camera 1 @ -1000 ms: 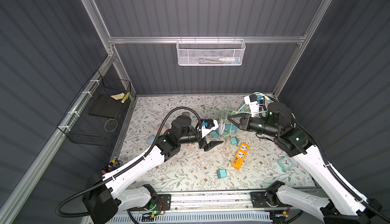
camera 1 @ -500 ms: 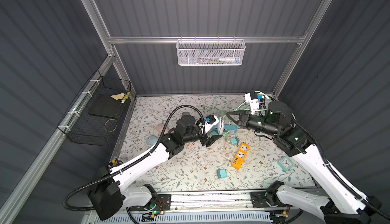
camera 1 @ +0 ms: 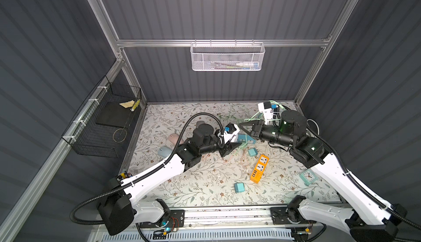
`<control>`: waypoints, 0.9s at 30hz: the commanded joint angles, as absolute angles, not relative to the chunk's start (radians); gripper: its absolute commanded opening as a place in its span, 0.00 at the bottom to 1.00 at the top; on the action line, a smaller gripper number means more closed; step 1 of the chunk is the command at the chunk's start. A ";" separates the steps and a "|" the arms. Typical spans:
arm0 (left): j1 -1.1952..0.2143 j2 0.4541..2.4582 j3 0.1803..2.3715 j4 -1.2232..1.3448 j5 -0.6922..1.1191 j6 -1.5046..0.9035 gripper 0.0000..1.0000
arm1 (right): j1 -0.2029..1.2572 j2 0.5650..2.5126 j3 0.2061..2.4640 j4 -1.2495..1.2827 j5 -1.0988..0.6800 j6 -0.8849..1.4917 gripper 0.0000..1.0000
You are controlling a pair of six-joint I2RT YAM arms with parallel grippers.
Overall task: Unplug the wireless mouse
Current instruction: Remove the power cord from the mouse.
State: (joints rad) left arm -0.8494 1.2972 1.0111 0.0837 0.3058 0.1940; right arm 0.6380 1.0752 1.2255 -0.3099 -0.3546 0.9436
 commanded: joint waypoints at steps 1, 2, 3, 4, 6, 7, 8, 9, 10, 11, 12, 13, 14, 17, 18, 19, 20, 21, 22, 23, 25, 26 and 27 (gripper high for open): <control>-0.854 1.305 1.050 0.046 0.310 0.212 0.35 | 0.640 1.061 1.263 -0.279 -0.307 0.942 0.00; -0.854 1.306 1.051 0.042 0.308 0.215 0.34 | 0.640 1.058 1.265 -0.283 -0.302 0.937 0.00; -0.854 1.304 1.053 0.033 0.308 0.217 0.32 | 0.640 1.056 1.267 -0.286 -0.296 0.931 0.00; -0.855 1.303 1.056 0.025 0.305 0.219 0.28 | 0.640 1.054 1.268 -0.294 -0.288 0.922 0.00; -0.854 1.307 1.064 0.003 0.301 0.225 0.22 | 0.641 1.050 1.281 -0.320 -0.271 0.900 0.00; -0.855 1.310 1.071 -0.010 0.299 0.227 0.18 | 0.639 1.047 1.288 -0.335 -0.257 0.885 0.00; -0.853 1.312 1.077 -0.021 0.297 0.225 0.13 | 0.639 1.044 1.295 -0.349 -0.244 0.874 0.00; -0.853 1.317 1.086 -0.039 0.296 0.224 0.07 | 0.639 1.039 1.302 -0.364 -0.229 0.855 0.00; -0.854 1.323 1.095 -0.054 0.301 0.223 0.03 | 0.639 1.034 1.308 -0.379 -0.215 0.833 0.00; -0.854 1.326 1.102 -0.065 0.304 0.220 0.00 | 0.638 1.032 1.314 -0.383 -0.208 0.806 0.00; -0.855 1.332 1.111 -0.079 0.307 0.215 0.00 | 0.639 1.030 1.320 -0.410 -0.217 0.766 0.00; -0.854 1.336 1.121 -0.093 0.310 0.212 0.00 | 0.639 1.025 1.321 -0.411 -0.233 0.718 0.00; -0.854 1.343 1.129 -0.108 0.316 0.216 0.00 | 0.638 1.018 1.319 -0.412 -0.246 0.678 0.00; -0.853 1.361 1.130 -0.150 0.293 0.227 0.00 | 0.628 1.012 1.357 -0.456 -0.218 0.651 0.00; -0.854 1.372 1.132 -0.179 0.278 0.235 0.00 | 0.627 1.011 1.381 -0.474 -0.205 0.633 0.00; -0.854 1.383 1.135 -0.209 0.270 0.242 0.00 | 0.627 1.011 1.399 -0.487 -0.194 0.619 0.00; -0.853 1.395 1.138 -0.244 0.261 0.248 0.00 | 0.626 1.011 1.421 -0.502 -0.181 0.603 0.00; -0.853 1.405 1.140 -0.279 0.258 0.252 0.00 | 0.626 1.014 1.440 -0.513 -0.172 0.591 0.00; -0.854 1.408 1.140 -0.305 0.255 0.252 0.00 | 0.625 1.018 1.453 -0.527 -0.166 0.583 0.00; -0.853 1.409 1.136 -0.327 0.246 0.253 0.00 | 0.625 1.021 1.466 -0.539 -0.162 0.575 0.00; -0.854 1.406 1.125 -0.371 0.229 0.257 0.00 | 0.624 1.023 1.477 -0.548 -0.151 0.568 0.00; -0.853 1.404 1.121 -0.395 0.221 0.264 0.00 | 0.624 1.022 1.479 -0.549 -0.144 0.565 0.00; -0.854 1.401 1.118 -0.418 0.214 0.269 0.00 | 0.621 1.019 1.480 -0.549 -0.135 0.562 0.00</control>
State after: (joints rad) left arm -0.8677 1.3766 1.1610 -0.1276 0.2867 0.2401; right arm 0.6415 1.0603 1.3941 -0.6674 -0.2230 0.6098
